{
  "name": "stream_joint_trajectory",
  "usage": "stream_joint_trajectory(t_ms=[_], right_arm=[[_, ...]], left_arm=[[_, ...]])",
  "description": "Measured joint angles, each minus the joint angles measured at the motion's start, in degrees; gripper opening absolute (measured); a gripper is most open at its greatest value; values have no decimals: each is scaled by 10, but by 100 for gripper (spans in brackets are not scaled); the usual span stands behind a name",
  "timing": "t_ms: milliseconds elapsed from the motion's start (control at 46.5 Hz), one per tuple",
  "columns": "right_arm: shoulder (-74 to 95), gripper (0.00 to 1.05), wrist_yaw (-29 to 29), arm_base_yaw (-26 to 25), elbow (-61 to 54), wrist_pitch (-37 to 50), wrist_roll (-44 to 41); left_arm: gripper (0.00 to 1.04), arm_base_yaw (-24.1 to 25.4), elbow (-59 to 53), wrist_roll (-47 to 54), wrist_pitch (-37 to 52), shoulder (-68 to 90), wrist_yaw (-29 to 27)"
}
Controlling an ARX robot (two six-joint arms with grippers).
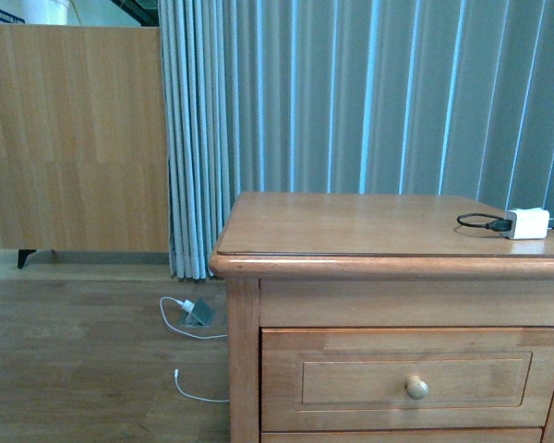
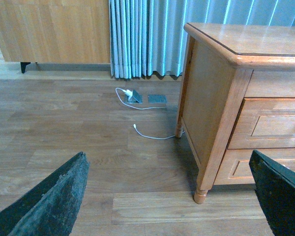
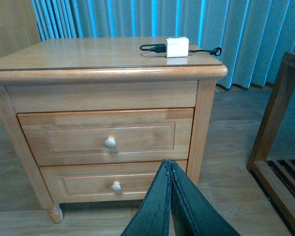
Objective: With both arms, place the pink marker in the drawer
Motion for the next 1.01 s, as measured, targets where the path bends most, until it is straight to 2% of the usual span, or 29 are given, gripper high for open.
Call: stream_joint_trajectory(t_ms=[193, 301, 752, 860, 1010], right_arm=[[-35, 1, 0, 0, 0, -35, 0], [-111, 1, 0, 0, 0, -129, 0], [-131, 2, 0, 0, 0, -135, -1], [-131, 18, 0, 0, 0, -135, -1], [-131, 52, 0, 0, 0, -135, -1]], left_arm=[[99, 0, 0, 0, 0, 0, 0], [99, 0, 0, 0, 0, 0, -1], [99, 0, 0, 0, 0, 0, 0], [99, 0, 0, 0, 0, 0, 0], [99, 0, 0, 0, 0, 0, 0]])
